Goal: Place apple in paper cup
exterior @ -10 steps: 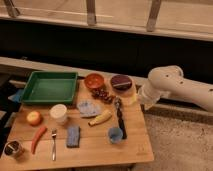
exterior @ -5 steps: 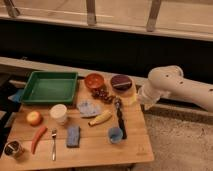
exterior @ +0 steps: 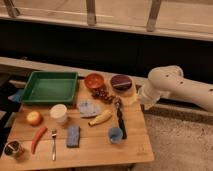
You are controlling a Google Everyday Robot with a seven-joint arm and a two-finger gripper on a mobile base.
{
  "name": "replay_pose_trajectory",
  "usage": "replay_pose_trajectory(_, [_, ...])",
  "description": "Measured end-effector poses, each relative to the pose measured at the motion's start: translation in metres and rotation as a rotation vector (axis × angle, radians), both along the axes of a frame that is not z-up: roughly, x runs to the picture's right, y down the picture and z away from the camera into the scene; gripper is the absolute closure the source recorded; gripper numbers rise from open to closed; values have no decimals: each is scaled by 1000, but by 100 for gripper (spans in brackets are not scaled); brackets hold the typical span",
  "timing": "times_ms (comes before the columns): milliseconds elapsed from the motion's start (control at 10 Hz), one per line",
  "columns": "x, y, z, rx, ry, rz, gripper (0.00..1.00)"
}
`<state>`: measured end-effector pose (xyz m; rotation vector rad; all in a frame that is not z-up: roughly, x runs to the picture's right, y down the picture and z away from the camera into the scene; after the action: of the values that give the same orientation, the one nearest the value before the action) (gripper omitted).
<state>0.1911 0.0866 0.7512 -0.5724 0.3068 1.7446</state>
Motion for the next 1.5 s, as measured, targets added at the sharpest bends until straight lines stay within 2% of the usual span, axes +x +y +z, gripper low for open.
replay_pose_trajectory(200, [0,-2,-1,7,3,-14,40])
replay_pose_trajectory(500, [-37,-13,-2,46,-43,-100,40])
replay_pose_trajectory(700, [-93,-30,-4,91,-106,-168,40])
replay_pose_trajectory(900, [-138,-44,-10,127,-164,-206,40])
replay_pose_trajectory(1100, [-194,-57,-32,173,-257,-257,40])
replay_pose_trajectory(1200, [-206,-58,-38,183,-277,-269,40])
replay_pose_trajectory(1500, [-203,-58,-37,185,-273,-273,40])
